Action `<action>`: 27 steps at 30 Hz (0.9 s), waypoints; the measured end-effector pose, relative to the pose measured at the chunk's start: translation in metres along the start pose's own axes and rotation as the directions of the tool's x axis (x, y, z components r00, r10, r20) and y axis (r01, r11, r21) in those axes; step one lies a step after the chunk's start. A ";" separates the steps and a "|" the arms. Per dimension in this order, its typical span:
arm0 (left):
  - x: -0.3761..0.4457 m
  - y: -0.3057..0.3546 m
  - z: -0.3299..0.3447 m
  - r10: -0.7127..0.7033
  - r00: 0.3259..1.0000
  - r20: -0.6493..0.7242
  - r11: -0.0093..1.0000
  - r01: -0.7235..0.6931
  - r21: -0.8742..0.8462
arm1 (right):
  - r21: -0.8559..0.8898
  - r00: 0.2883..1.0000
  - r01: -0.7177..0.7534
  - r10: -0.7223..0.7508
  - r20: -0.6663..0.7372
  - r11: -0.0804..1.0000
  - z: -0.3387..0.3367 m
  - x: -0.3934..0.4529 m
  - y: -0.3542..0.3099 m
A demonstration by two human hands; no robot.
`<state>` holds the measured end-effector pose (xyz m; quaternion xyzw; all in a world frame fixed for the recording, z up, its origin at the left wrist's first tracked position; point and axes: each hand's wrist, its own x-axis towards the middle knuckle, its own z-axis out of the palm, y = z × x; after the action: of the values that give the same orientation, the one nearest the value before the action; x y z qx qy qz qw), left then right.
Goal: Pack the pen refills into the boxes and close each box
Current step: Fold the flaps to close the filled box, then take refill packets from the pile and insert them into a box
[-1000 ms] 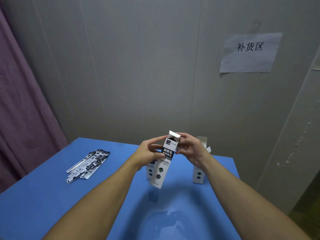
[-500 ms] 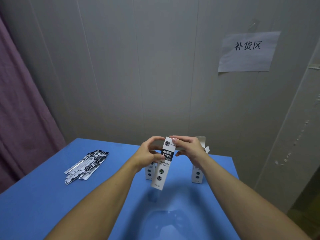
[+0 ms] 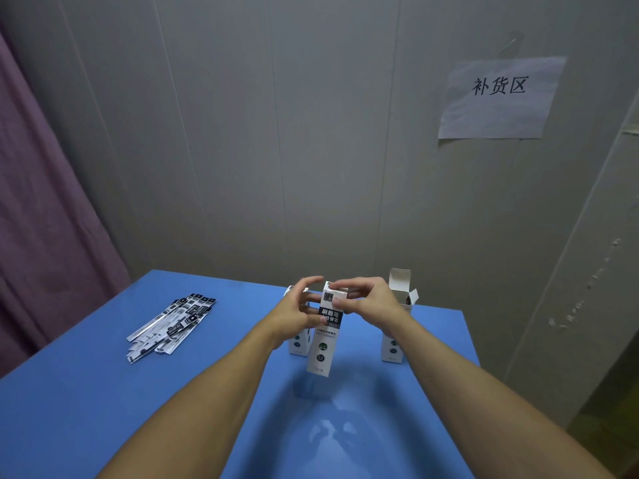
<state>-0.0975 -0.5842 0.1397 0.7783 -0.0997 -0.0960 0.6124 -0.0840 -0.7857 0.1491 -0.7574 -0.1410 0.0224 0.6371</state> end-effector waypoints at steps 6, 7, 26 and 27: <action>-0.007 -0.028 -0.015 -0.010 0.965 -0.264 0.986 0.054 0.160 | -0.312 0.994 -0.024 -0.011 -0.112 0.950 0.000 -0.001 0.034; -0.010 -0.032 -0.021 0.002 0.939 -0.344 0.982 0.063 0.177 | -0.329 0.992 -0.042 0.000 -0.127 0.943 -0.001 -0.002 0.038; -0.065 -0.065 -0.089 -0.060 0.882 -0.468 0.750 0.349 0.562 | -0.708 0.983 0.150 -0.178 0.034 0.690 0.014 0.014 -0.004; -0.068 -0.062 -0.094 -0.052 0.881 -0.471 0.716 0.362 0.597 | -0.725 0.973 0.202 -0.221 0.071 0.658 0.019 0.016 -0.012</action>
<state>-0.1353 -0.4629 0.1026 0.9531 0.0970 0.0467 0.2827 -0.0750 -0.7617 0.1593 -0.9263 -0.2178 -0.1186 0.2836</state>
